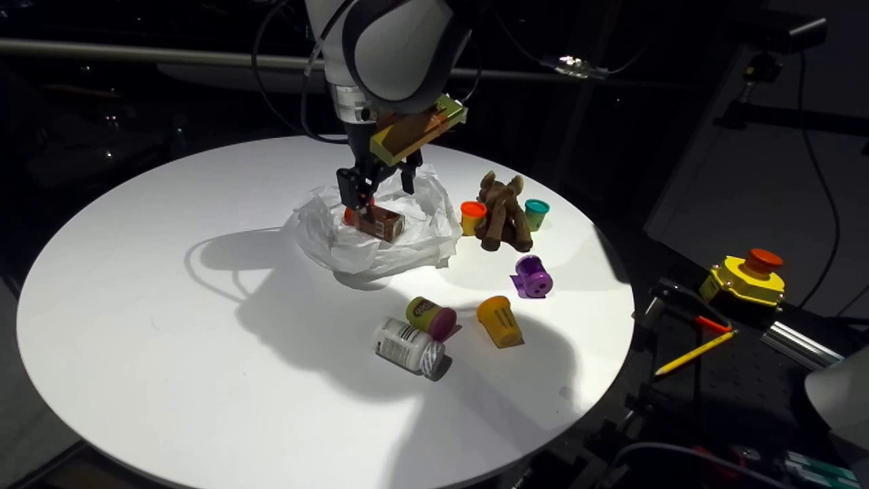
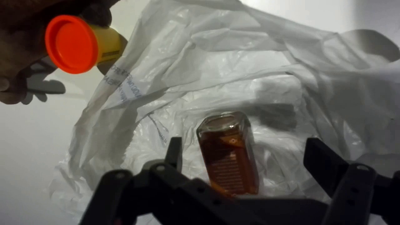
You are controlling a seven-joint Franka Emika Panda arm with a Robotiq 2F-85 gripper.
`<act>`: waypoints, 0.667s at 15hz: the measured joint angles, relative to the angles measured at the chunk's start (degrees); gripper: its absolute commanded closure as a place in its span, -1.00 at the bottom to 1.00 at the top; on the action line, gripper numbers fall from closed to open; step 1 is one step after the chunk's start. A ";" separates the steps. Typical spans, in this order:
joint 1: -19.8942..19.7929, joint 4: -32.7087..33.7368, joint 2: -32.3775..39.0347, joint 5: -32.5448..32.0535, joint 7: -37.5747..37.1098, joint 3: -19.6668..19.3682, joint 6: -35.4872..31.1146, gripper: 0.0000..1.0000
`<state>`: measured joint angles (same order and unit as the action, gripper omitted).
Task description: Remove the things from the plastic and put them on the table
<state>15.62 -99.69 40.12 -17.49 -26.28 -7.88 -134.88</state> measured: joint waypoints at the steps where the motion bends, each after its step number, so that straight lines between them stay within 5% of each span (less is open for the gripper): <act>1: -0.41 2.03 1.46 0.00 0.34 -0.23 0.73 -1.00; 10: -4.86 15.40 9.38 2.80 6.10 0.78 7.38 -1.00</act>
<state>10.76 -84.29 49.50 -14.69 -20.19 -7.10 -127.50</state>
